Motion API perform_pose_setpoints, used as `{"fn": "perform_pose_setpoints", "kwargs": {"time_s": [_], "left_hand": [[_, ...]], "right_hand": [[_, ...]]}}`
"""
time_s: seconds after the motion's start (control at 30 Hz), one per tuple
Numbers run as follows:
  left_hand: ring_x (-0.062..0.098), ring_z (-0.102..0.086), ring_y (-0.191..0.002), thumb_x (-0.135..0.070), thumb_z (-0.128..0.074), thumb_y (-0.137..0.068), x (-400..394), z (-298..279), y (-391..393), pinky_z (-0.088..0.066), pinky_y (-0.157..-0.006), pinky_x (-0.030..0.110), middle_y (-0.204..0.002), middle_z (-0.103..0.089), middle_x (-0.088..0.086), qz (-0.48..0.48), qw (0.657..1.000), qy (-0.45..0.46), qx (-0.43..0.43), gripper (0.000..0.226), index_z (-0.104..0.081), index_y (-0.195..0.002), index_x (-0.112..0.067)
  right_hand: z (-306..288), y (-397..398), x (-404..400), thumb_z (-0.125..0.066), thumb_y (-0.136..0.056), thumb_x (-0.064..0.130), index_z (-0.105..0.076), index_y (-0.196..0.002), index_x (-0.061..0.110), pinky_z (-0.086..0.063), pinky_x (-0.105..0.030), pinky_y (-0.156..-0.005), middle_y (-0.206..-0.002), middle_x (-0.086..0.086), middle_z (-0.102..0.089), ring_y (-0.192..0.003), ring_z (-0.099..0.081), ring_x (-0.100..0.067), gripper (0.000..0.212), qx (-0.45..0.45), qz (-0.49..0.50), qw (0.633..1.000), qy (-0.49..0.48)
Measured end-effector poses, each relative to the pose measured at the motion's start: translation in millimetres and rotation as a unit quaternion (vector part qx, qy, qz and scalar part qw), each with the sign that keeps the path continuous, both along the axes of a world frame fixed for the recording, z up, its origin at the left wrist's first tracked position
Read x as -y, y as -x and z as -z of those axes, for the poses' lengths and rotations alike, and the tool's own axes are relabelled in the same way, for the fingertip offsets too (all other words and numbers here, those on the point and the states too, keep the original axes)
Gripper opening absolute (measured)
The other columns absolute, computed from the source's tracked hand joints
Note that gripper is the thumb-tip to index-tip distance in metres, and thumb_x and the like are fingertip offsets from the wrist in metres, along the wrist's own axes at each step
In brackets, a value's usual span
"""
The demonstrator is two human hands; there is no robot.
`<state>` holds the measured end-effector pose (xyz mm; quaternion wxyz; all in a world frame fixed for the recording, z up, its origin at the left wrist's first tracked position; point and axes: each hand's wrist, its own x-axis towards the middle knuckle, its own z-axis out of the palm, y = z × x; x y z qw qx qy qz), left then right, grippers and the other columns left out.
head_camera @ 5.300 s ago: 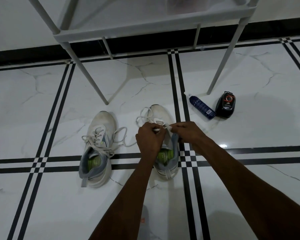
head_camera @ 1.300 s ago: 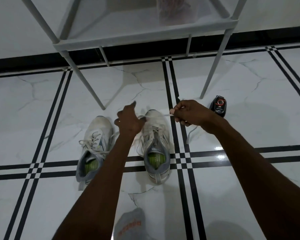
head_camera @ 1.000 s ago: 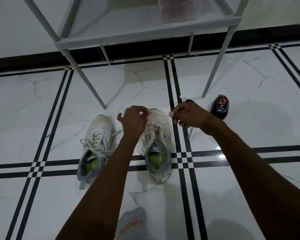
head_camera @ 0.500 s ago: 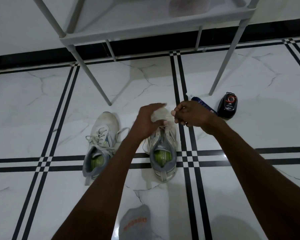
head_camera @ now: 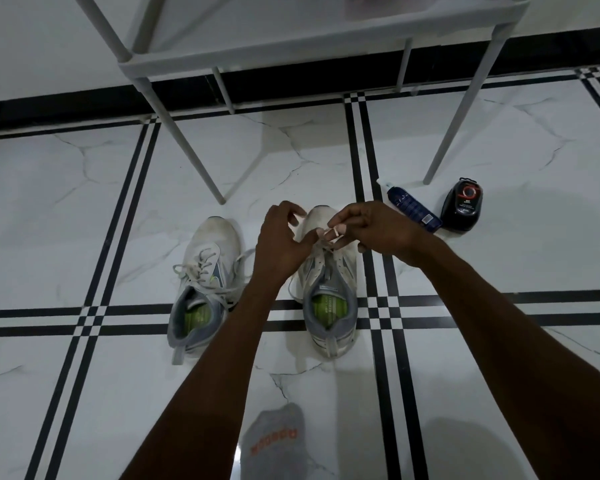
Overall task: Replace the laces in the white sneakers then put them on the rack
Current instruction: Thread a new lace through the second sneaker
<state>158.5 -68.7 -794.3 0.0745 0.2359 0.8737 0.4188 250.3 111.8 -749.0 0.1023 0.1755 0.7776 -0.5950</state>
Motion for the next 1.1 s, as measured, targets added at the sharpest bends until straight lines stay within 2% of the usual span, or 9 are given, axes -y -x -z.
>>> {"fn": "perform_pose_setpoints", "kwargs": {"time_s": [0.1,0.2,0.27,0.37,0.53,0.67,0.73,0.9,1.1], "left_hand": [[0.004,-0.061,-0.061,-0.043,-0.084,-0.078,10,-5,-8,-0.049,-0.063,0.025,-0.076,-0.069,-0.008,0.04,0.993,0.046,0.104,0.027,-0.068,-0.082,-0.021],[0.006,-0.063,-0.075,-0.046,-0.091,-0.065,21,1,-16,-0.052,-0.071,0.025,-0.088,-0.07,-0.004,0.122,0.965,0.103,0.207,0.042,-0.071,-0.092,-0.022],[0.002,-0.059,-0.071,-0.038,-0.094,-0.064,26,4,-19,-0.05,-0.068,0.017,-0.093,-0.069,-0.002,0.126,0.966,0.107,0.199,0.047,-0.071,-0.1,-0.019],[-0.006,-0.061,-0.065,-0.021,-0.086,-0.075,25,5,-22,-0.046,-0.063,0.006,-0.094,-0.073,-0.001,0.088,0.979,0.071,0.171,0.032,-0.075,-0.104,-0.014],[0.007,-0.072,-0.089,-0.013,-0.071,-0.089,24,9,-25,-0.058,-0.084,0.024,-0.096,-0.078,-0.005,0.018,0.975,-0.021,0.22,0.02,-0.08,-0.107,-0.018],[-0.001,-0.071,-0.087,-0.01,-0.07,-0.093,21,11,-31,-0.053,-0.078,0.013,-0.093,-0.078,-0.008,0.001,0.959,-0.099,0.266,0.016,-0.079,-0.103,-0.019],[0.001,-0.071,-0.09,-0.011,-0.069,-0.093,20,14,-31,-0.054,-0.08,0.015,-0.094,-0.078,-0.007,-0.006,0.955,-0.111,0.273,0.016,-0.079,-0.102,-0.02],[0.01,-0.072,-0.098,-0.011,-0.068,-0.092,17,21,-31,-0.055,-0.087,0.024,-0.099,-0.078,-0.002,-0.026,0.953,-0.112,0.281,0.019,-0.079,-0.107,-0.015],[0.012,-0.071,-0.103,-0.018,-0.07,-0.093,17,25,-33,-0.056,-0.098,0.036,-0.103,-0.078,-0.003,-0.03,0.95,-0.117,0.287,0.019,-0.079,-0.109,-0.016]], "right_hand": [[16,5,6,-0.063,-0.095,0.008,-0.069,-0.096,0.005,-0.049,-0.015,-0.055,-0.084,-0.004,-0.077,-0.074,-0.075,-0.009,0.007,-0.018,0.04,0.995,-0.085],[30,5,14,-0.062,-0.093,0.008,-0.068,-0.086,0.007,-0.053,-0.02,-0.064,-0.076,0.002,-0.076,-0.065,-0.072,-0.005,0.009,-0.032,0.037,0.99,-0.131],[36,5,16,-0.068,-0.091,0.015,-0.072,-0.084,0.013,-0.05,-0.017,-0.067,-0.079,0.005,-0.074,-0.068,-0.068,-0.002,0.008,-0.044,0.033,0.983,-0.175],[47,5,18,-0.076,-0.085,0.028,-0.077,-0.085,0.014,-0.049,-0.021,-0.073,-0.086,0.002,-0.073,-0.075,-0.061,-0.005,0.014,-0.033,0.042,0.979,-0.199],[59,0,27,-0.077,-0.085,0.022,-0.08,-0.09,0.005,-0.053,-0.021,-0.076,-0.091,-0.008,-0.076,-0.087,-0.069,-0.015,0.018,-0.012,0.105,0.986,-0.132],[61,-1,38,-0.076,-0.087,0.02,-0.079,-0.092,0.004,-0.047,-0.015,-0.073,-0.091,-0.01,-0.076,-0.083,-0.067,-0.012,0.017,-0.002,0.166,0.978,-0.129],[61,-2,40,-0.075,-0.087,0.019,-0.079,-0.091,0.003,-0.047,-0.012,-0.07,-0.088,-0.011,-0.076,-0.082,-0.068,-0.012,0.016,-0.009,0.187,0.974,-0.127],[61,-3,44,-0.072,-0.088,0.016,-0.078,-0.085,0.0,-0.053,-0.025,-0.075,-0.086,-0.017,-0.076,-0.087,-0.072,-0.025,0.018,0.0,0.224,0.967,-0.119],[61,-6,55,-0.072,-0.088,0.018,-0.079,-0.088,0.002,-0.053,-0.023,-0.069,-0.084,-0.012,-0.076,-0.081,-0.071,-0.02,0.018,0.003,0.227,0.967,-0.117]]}}
